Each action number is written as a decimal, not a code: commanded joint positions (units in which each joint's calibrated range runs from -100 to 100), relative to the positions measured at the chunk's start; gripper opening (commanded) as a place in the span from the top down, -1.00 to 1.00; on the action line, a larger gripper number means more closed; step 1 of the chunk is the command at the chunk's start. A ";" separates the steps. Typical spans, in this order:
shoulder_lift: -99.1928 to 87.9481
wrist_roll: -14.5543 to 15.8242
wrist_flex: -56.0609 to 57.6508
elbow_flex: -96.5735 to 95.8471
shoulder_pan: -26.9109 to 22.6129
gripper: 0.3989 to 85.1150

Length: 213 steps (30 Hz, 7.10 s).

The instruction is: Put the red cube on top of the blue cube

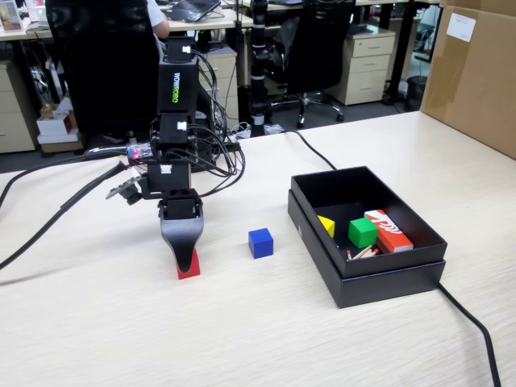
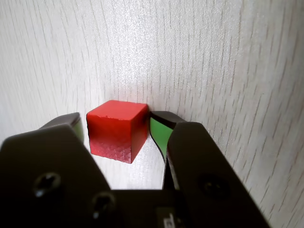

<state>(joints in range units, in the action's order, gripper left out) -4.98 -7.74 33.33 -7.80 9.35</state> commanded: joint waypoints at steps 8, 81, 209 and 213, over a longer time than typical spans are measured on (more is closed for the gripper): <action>-0.24 -0.88 0.23 0.73 0.15 0.77; -15.38 13.97 4.03 3.09 -12.16 0.97; -94.90 5.37 -35.10 -88.93 -8.60 -0.12; -94.90 5.47 -35.10 -89.57 -9.08 -0.12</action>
<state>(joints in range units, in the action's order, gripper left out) -99.87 -2.52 -2.52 -95.80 0.51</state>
